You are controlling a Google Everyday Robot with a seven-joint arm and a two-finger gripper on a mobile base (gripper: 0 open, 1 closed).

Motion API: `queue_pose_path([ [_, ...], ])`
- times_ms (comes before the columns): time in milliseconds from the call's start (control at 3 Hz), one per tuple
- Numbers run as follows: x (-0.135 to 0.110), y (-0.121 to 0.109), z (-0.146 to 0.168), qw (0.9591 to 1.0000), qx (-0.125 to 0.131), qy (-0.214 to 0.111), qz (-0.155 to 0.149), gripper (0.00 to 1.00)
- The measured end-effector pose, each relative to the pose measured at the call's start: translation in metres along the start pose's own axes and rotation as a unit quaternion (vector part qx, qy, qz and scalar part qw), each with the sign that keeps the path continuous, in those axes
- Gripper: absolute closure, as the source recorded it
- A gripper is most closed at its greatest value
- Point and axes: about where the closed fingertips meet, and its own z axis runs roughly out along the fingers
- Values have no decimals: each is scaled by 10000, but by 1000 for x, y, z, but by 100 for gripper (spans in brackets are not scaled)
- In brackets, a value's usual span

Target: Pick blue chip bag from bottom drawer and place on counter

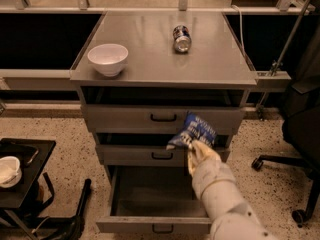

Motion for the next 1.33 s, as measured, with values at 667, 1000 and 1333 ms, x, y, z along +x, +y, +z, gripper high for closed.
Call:
queue_pose_path([
  [667, -34, -162, 37, 9994, 338, 27, 120, 100],
  [1000, -101, -257, 31, 9953, 808, -541, 1, 100],
  [1333, -162, -318, 27, 9878, 1156, -1034, -149, 100],
])
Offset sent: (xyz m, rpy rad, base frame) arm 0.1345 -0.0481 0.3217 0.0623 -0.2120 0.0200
